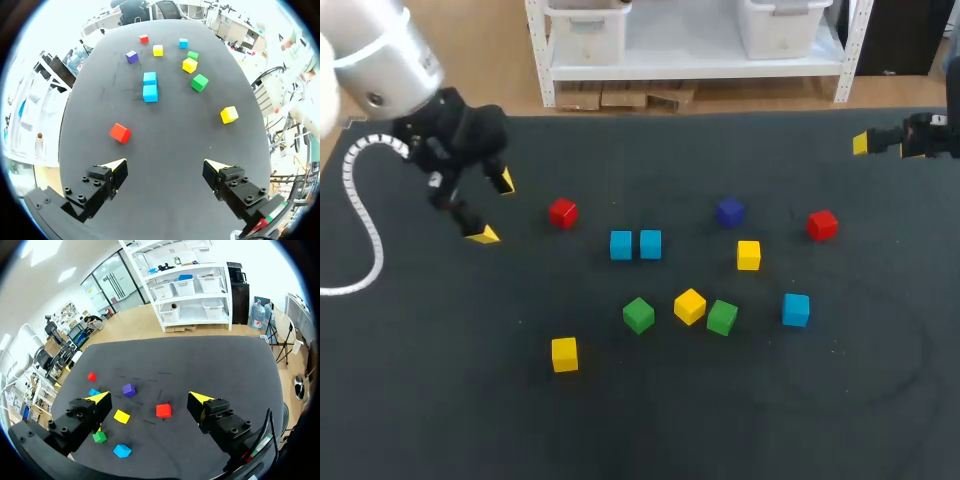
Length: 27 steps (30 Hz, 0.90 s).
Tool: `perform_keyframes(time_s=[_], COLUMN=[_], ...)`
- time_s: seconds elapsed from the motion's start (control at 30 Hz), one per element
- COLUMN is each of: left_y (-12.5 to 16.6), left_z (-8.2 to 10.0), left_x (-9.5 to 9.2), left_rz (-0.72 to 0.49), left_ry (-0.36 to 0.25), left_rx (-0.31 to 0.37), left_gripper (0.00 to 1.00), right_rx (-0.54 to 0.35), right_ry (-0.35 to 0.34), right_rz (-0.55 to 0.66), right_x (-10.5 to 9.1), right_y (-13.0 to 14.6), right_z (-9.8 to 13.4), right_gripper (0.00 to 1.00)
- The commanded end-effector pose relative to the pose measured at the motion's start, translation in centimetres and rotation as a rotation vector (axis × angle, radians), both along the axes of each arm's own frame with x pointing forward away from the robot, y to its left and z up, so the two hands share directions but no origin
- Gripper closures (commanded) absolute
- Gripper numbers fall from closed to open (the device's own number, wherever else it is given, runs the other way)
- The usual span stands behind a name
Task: Place the blue cubes, place green cubes on the blue cubes, place the yellow cubes on the green cubes, then place the red cubes on the yellow cubes, and place purple cube on the red cubes.
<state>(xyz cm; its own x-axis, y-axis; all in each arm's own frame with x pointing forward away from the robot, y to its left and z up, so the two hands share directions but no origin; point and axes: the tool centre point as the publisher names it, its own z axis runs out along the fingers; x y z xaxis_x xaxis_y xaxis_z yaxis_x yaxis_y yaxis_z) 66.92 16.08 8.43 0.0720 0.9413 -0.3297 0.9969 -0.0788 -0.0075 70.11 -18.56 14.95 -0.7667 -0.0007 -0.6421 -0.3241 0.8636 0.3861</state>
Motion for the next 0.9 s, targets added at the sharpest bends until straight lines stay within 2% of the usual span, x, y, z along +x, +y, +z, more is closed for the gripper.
perform_keyframes(time_s=[0.03, 0.3, 0.33, 0.4, 0.57, 0.73, 0.87, 0.9], left_y=[0.6, 0.6, 0.6, 0.6, 0.6, 0.6, 0.6, 0.6], left_z=[0.3, 0.3, 0.3, 0.3, 0.3, 0.3, 0.3, 0.3], left_x=[0.6, 0.6, 0.6, 0.6, 0.6, 0.6, 0.6, 0.6], left_rz=[0.000, 0.000, 0.000, 0.000, 0.000, 0.000, 0.000, 0.000], left_ry=[0.028, 0.028, 0.028, 0.028, 0.028, 0.028, 0.028, 0.028], left_rx=[-0.011, -0.011, -0.011, -0.011, -0.011, -0.011, -0.011, -0.011], left_gripper=[0.00, 0.00, 0.00, 0.00, 0.00, 0.00, 0.00, 0.00], right_rx=[-0.002, -0.002, 0.013, -0.040, -0.126, -0.226, -0.270, -0.279], right_ry=[0.000, 0.000, -0.061, -0.093, -0.230, -0.310, -0.304, -0.276], right_rz=[-0.002, -0.002, 0.028, 0.095, 0.401, 0.747, 1.088, 1.152], right_x=[0.0, 0.0, 0.1, 0.1, -1.2, -3.0, -4.5, -4.7], right_y=[0.0, 0.0, -0.1, 0.1, 1.2, 1.5, 0.8, 0.5], right_z=[0.0, 0.0, 0.0, 0.1, 0.5, 0.4, 0.1, -0.1], right_gripper=[0.00, 0.00, 0.00, 0.00, 0.00, 0.00, 0.00, 0.00])
